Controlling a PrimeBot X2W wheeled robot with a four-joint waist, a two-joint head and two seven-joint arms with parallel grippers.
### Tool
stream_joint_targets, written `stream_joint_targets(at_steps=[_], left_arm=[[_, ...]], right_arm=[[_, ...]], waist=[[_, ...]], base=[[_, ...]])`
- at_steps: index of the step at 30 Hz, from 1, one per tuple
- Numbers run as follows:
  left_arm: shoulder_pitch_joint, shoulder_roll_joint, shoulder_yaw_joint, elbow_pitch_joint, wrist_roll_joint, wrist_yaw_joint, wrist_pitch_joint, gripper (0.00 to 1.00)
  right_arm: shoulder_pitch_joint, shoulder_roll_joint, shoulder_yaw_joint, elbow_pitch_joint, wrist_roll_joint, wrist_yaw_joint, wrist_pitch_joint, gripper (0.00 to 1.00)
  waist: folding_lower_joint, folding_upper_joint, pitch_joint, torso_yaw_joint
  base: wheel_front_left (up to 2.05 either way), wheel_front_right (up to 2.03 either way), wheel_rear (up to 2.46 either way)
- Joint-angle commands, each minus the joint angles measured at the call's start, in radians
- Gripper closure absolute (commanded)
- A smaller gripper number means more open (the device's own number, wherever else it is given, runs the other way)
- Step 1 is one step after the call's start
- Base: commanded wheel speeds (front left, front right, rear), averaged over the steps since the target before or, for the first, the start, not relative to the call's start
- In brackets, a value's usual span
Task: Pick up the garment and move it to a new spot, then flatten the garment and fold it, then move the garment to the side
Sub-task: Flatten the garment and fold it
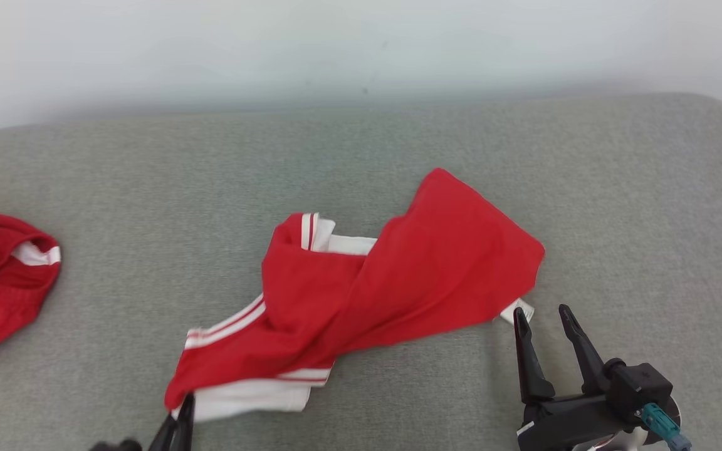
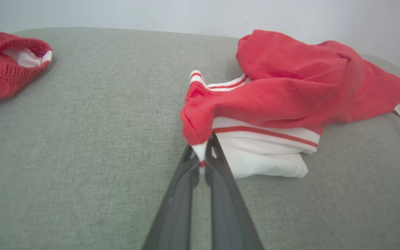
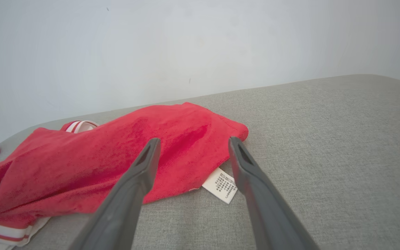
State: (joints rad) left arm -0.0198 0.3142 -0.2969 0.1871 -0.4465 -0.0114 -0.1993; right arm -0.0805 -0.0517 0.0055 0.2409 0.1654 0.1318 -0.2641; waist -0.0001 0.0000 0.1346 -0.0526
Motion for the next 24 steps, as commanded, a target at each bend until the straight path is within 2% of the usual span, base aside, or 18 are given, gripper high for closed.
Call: stream_joint_targets(at_steps=[1,8,9,10,11,12,17,21,24], left_arm=[[0.052,-0.003,0.011,-0.012,-0.025,0.014,0.0,1.0],[0.11,-0.009,0.021,0.008,-0.053,0.022,-0.012,1.0],[0.103,-0.011,0.024,0.008,-0.051,0.024,-0.018,0.87],[0.103,-0.011,0.024,0.008,-0.051,0.024,-0.018,0.87],[0.095,-0.013,0.027,0.006,-0.048,0.027,-0.024,0.22],[0.087,-0.013,0.029,0.004,-0.044,0.029,-0.031,0.0],[0.067,-0.007,0.041,-0.025,-0.022,0.033,-0.051,0.0],[0.061,-0.014,0.086,-0.096,-0.012,0.042,-0.063,0.0],[0.03,0.004,0.099,-0.115,0.016,0.04,-0.066,0.0]], right_arm=[[0.005,0.003,0.003,0.003,-0.008,-0.002,-0.001,0.0],[0.014,0.003,0.0,0.011,-0.012,-0.002,-0.001,0.0],[0.015,0.003,-0.002,0.011,-0.011,-0.002,-0.001,0.0],[0.015,0.003,-0.002,0.011,-0.011,-0.002,-0.001,0.0],[0.016,0.003,-0.004,0.012,-0.011,-0.002,-0.001,0.0],[0.017,0.003,-0.006,0.012,-0.013,-0.002,-0.001,0.0],[0.018,0.003,-0.008,0.014,-0.007,-0.002,-0.001,0.0],[0.021,0.003,-0.009,0.014,-0.001,-0.002,-0.001,0.0],[0.011,0.003,-0.001,0.017,0.001,-0.002,-0.001,0.0]], waist=[[0.0001,0.0,-0.024,0.035],[0.0001,0.0,-0.033,0.038],[0.0001,0.0,-0.034,0.039],[0.0001,0.0,-0.034,0.039],[0.0001,0.0,-0.036,0.04],[0.0001,0.0,-0.038,0.04],[0.0001,0.0,-0.045,0.043],[0.0001,0.0,-0.047,0.044],[0.0001,0.0,-0.045,0.031]], base=[[0.0,0.0,0.0],[0.0,0.0,0.0],[0.0,0.0,0.0],[0.0,0.0,0.0],[0.0,0.0,0.0],[0.0,0.0,0.0],[0.0,0.0,0.0],[0.0,0.0,0.0],[0.0,0.0,0.0]])
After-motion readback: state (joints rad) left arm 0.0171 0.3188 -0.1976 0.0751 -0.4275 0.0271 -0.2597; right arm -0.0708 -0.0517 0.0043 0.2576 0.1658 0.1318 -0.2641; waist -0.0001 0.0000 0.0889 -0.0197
